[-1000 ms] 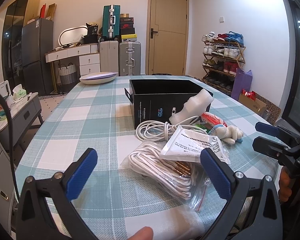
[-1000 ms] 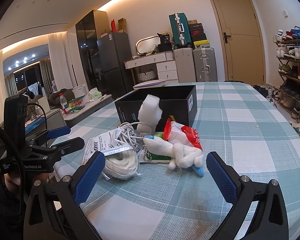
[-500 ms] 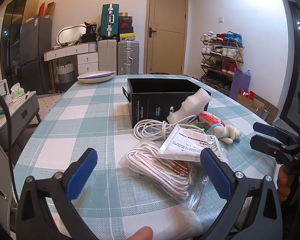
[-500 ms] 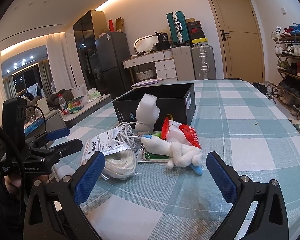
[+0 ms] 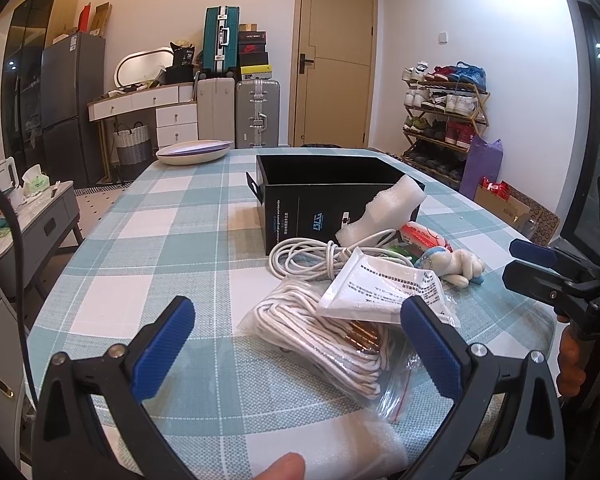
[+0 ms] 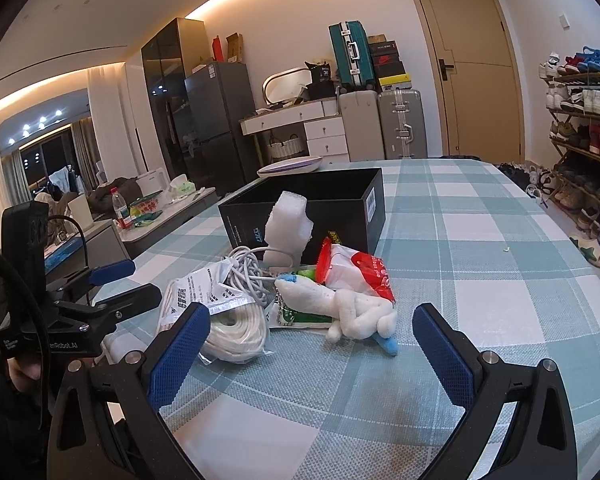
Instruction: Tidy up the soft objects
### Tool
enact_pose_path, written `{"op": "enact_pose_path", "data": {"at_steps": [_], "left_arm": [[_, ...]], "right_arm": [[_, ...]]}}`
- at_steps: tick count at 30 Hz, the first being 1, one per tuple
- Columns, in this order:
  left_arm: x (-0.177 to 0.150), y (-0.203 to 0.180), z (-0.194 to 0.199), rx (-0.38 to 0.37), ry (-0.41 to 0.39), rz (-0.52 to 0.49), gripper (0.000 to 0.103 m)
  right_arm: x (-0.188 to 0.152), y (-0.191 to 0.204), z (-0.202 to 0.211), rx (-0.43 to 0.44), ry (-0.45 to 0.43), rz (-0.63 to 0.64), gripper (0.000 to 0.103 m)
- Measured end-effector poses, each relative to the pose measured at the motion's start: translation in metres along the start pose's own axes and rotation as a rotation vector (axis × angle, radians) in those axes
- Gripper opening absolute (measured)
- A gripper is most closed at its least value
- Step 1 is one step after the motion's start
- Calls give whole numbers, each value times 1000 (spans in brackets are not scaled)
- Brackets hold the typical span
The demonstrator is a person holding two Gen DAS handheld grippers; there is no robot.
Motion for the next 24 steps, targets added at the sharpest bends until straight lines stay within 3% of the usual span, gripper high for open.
{"op": "enact_pose_path", "data": {"at_steps": [13,17,24], "left_arm": [[4,4,-9,14,15,-28,103],[8,3,-5,10,-10,-32,103],[13,7,-1,-1,-17,-27,103]], "right_arm": [[2,-6,-17,-25,62,7,103],[2,-18,-25,-85,87,9,103],[-6,-31,-46,-101,185,-31,102]]}}
Point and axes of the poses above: each gripper's, at about its wrist camera, not at the fingertips, and z roughly against the way its jaws point, y to its left, x to its top, the point moved 10 cm from there along -z, roughly the way its jaws point, and after that the axes turned 2 degrees about -z, right-handed, at the moved point
